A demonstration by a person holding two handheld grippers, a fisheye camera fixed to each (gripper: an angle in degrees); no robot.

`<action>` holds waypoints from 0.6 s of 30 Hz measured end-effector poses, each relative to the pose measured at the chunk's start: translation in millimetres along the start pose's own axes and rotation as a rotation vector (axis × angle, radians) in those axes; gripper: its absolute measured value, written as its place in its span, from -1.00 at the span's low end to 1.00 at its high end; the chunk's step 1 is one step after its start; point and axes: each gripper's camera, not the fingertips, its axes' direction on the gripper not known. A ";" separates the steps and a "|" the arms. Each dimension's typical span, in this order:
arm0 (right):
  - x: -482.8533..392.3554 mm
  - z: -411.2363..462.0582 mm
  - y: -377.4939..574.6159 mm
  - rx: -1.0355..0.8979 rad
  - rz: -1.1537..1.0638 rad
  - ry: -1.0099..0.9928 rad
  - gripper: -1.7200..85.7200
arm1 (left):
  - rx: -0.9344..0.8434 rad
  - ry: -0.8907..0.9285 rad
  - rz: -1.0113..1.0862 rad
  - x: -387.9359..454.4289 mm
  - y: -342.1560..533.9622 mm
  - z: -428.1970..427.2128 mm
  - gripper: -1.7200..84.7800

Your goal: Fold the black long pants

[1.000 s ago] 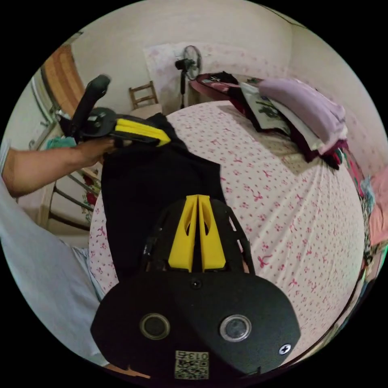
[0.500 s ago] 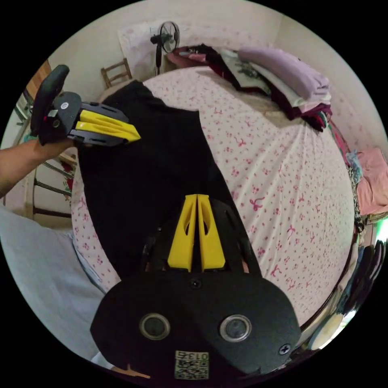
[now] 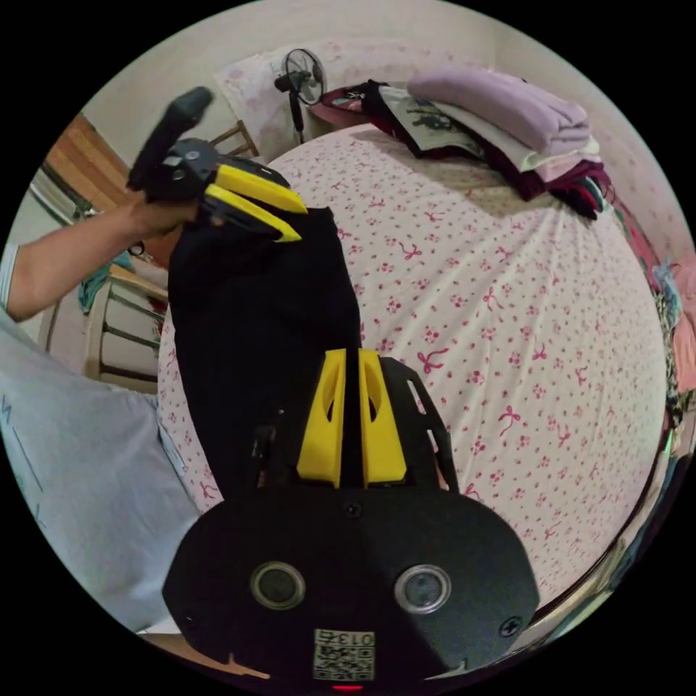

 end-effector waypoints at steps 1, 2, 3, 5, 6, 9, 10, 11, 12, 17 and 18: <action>-7.2 -8.4 2.7 0.023 -0.046 0.041 -0.92 | -0.003 0.050 -0.005 -5.9 -0.7 5.4 -0.82; -17.9 -17.6 8.1 0.061 -0.107 0.096 -0.93 | 0.003 0.052 -0.009 -7.2 -0.3 5.3 -0.84; -23.3 -21.1 11.5 0.076 -0.137 0.118 -0.93 | 0.021 0.029 0.001 -5.3 1.3 2.2 -0.86; -38.3 -30.6 25.4 0.129 -0.195 0.143 -0.94 | 0.057 -0.023 0.017 3.7 7.7 -5.7 -0.90; -40.4 -32.1 28.3 0.136 -0.200 0.135 -0.95 | 0.082 -0.058 0.029 10.8 14.3 -10.8 -0.92; -45.8 -37.4 41.2 0.182 -0.222 0.108 -0.95 | 0.151 -0.125 0.014 21.8 31.8 -23.9 -0.95; -43.4 -36.4 44.3 0.185 -0.216 0.086 -0.95 | 0.164 -0.131 -0.003 23.4 36.1 -24.7 -0.95; -38.7 -33.7 45.4 0.175 -0.205 0.057 -0.95 | 0.168 -0.133 -0.012 24.3 37.4 -23.9 -0.95; -36.5 -32.3 45.7 0.168 -0.206 0.043 -0.95 | 0.176 -0.148 -0.018 27.2 38.8 -19.8 -0.95; -3.4 -5.6 37.6 -0.015 -0.063 0.118 -0.95 | 0.109 -0.144 -0.056 24.2 19.8 21.3 -0.95; 1.1 -3.5 38.1 -0.029 -0.046 0.105 -0.95 | 0.093 -0.124 -0.077 19.3 15.2 24.8 -0.94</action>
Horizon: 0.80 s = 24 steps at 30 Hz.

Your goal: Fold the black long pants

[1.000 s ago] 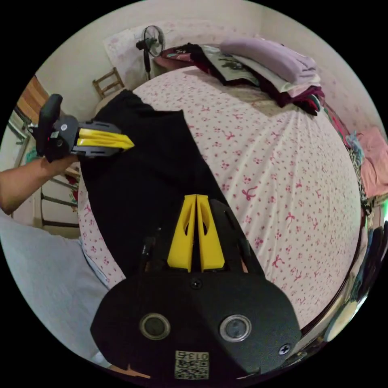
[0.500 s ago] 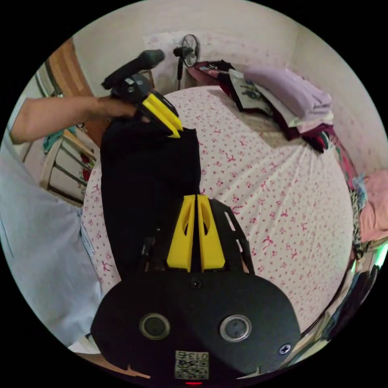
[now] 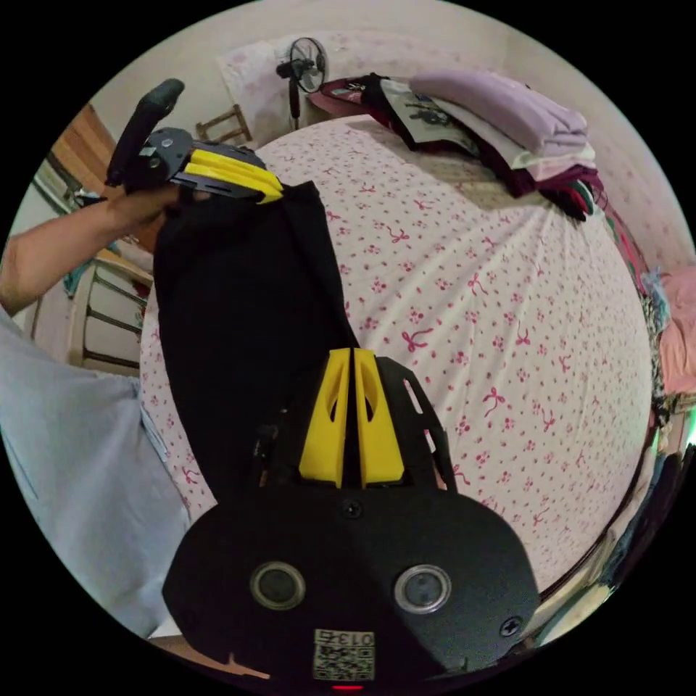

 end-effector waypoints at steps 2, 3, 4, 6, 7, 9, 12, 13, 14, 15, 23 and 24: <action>13.6 -4.6 6.9 0.017 0.079 -0.072 -0.95 | -0.013 0.027 -0.038 -7.7 -1.2 1.2 -0.94; 14.5 -6.5 9.7 0.024 0.087 -0.070 -0.95 | -0.001 0.046 -0.064 -12.9 2.9 -0.9 -0.95; 14.6 -10.4 15.8 0.041 0.092 -0.068 -0.95 | 0.016 0.039 -0.097 -17.9 9.6 -3.4 -0.95; 13.2 -17.6 24.5 0.077 0.112 -0.054 -0.95 | 0.043 -0.044 -0.168 -26.0 24.1 -6.4 -0.96; 10.6 -24.7 29.2 0.132 0.119 -0.050 -0.96 | 0.064 -0.087 -0.214 -31.4 34.0 -4.7 -0.96; 3.3 -33.6 30.8 0.220 0.099 -0.075 -0.96 | 0.015 -0.102 -0.228 -37.6 39.3 10.9 -0.97; -15.6 -27.6 20.2 0.249 0.008 -0.068 -0.96 | -0.077 -0.122 -0.229 -43.2 36.2 48.8 -0.97; -19.8 -15.1 14.6 0.190 -0.003 -0.048 -0.96 | -0.100 -0.121 -0.246 -47.0 35.8 63.9 -0.97; -20.3 1.1 11.2 0.100 0.006 -0.025 -0.96 | -0.095 -0.108 -0.254 -49.0 36.3 69.8 -0.97; -19.6 9.4 11.1 0.053 0.012 -0.010 -0.96 | -0.068 -0.097 -0.269 -52.4 37.8 76.2 -0.97; -18.8 -6.7 36.8 0.127 0.080 -0.007 -0.96 | 0.025 -0.085 -0.315 -42.3 43.9 71.2 -0.97; -21.1 -9.8 35.7 0.159 0.073 -0.010 -0.96 | 0.052 -0.090 -0.257 -28.0 40.4 68.0 -0.97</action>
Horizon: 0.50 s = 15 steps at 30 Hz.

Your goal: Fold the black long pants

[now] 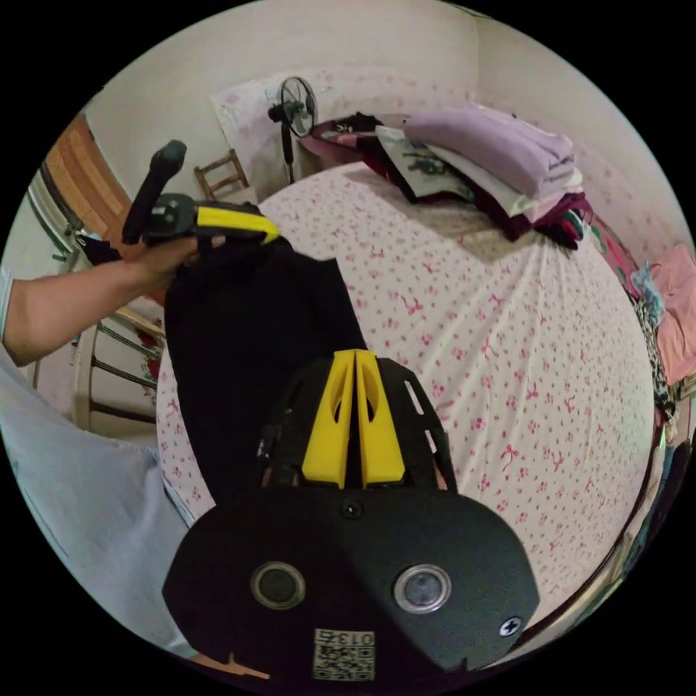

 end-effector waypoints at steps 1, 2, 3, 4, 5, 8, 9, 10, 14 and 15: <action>-6.0 -1.4 -5.9 0.033 -0.019 -0.008 -0.96 | 0.001 -0.024 0.038 14.2 -0.2 1.5 -0.97; -13.3 0.6 -13.6 0.049 -0.048 -0.028 -0.96 | 0.006 -0.025 0.041 19.6 0.1 3.2 -0.97; -17.5 2.3 -17.4 0.057 -0.066 -0.036 -0.96 | 0.019 0.000 0.042 27.4 1.0 9.1 -0.97; -26.8 7.4 -23.3 0.067 -0.105 -0.031 -0.96 | 0.003 0.016 0.032 32.4 0.1 20.3 -0.97; -35.1 16.0 -26.8 0.056 -0.131 0.006 -0.96 | -0.016 0.015 0.034 34.6 -1.0 27.9 -0.97; -40.3 54.7 -22.2 -0.150 -0.143 0.099 -0.96 | -0.056 0.027 0.047 38.3 -6.4 57.8 -0.97; -39.1 53.9 -17.1 -0.120 -0.143 0.088 -0.96 | -0.075 0.043 0.034 36.9 -10.0 63.9 -0.97; -34.9 48.3 -7.9 -0.114 -0.113 0.097 -0.96 | -0.085 0.053 0.012 36.2 -12.3 66.2 -0.97; -25.5 -4.6 52.7 0.026 -0.029 0.147 -0.96 | 0.043 0.110 0.026 49.8 -1.6 44.4 -0.97; -25.0 -10.8 64.8 0.029 -0.019 0.157 -0.96 | 0.079 0.168 0.069 62.7 3.6 35.5 -0.97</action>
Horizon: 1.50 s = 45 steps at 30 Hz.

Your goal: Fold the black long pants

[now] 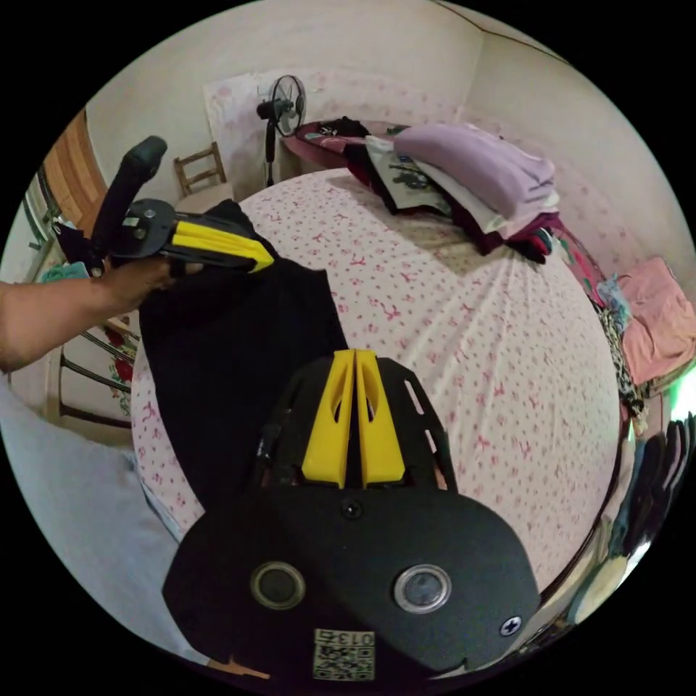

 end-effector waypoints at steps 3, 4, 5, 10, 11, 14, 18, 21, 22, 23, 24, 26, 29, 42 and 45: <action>1.9 -20.5 69.4 -0.027 0.065 0.027 -0.96 | 0.014 0.100 0.163 54.9 8.8 -4.3 -0.97; 2.7 -23.8 98.4 -0.055 0.105 0.048 -0.96 | 0.002 0.115 0.222 78.5 12.4 -0.6 -0.97; 4.9 -25.3 126.6 -0.087 0.153 0.085 -0.96 | -0.006 0.119 0.243 89.2 13.9 2.5 -0.97; 36.7 -25.8 225.8 -0.206 0.385 0.186 -0.96 | -0.113 0.122 0.233 128.7 17.9 51.6 -0.97; 46.6 -24.2 247.2 -0.264 0.428 0.195 -0.96 | -0.131 0.122 0.227 129.4 15.7 54.5 -0.97; 67.8 -56.7 297.2 -0.149 0.582 0.259 -0.96 | -0.147 0.139 0.255 142.2 -4.7 56.1 -0.97; 92.4 -76.1 367.9 -0.135 0.715 0.318 -0.96 | -0.093 0.205 0.385 198.4 -49.2 65.3 -0.97; 116.0 -67.2 423.8 -0.223 0.767 0.255 -0.96 | -0.110 0.258 0.489 252.3 -85.3 85.9 -0.97; 123.3 -66.0 443.8 -0.220 0.763 0.211 -0.96 | -0.126 0.269 0.528 271.5 -98.4 95.5 -0.97; 129.8 -73.8 465.0 -0.234 0.841 0.253 -0.95 | -0.124 0.276 0.541 279.2 -104.3 99.2 -0.97; 132.4 -77.5 475.2 -0.259 0.865 0.283 -0.95 | -0.111 0.304 0.554 291.5 -116.4 103.9 -0.97; 131.8 -107.6 523.6 -0.096 0.933 0.326 -0.95 | -0.085 0.368 0.579 306.7 -135.3 107.7 -0.97; 122.7 -132.3 592.5 0.024 1.028 0.292 -0.94 | -0.050 0.403 0.639 335.8 -166.5 115.4 -0.97; 72.3 -107.7 843.6 0.772 1.666 -0.285 -0.72 | -0.092 0.603 0.836 424.9 -268.3 181.1 -0.90; 69.8 -88.4 884.8 0.930 1.757 -0.369 -0.67 | -0.142 0.729 0.825 449.3 -311.0 203.3 -0.81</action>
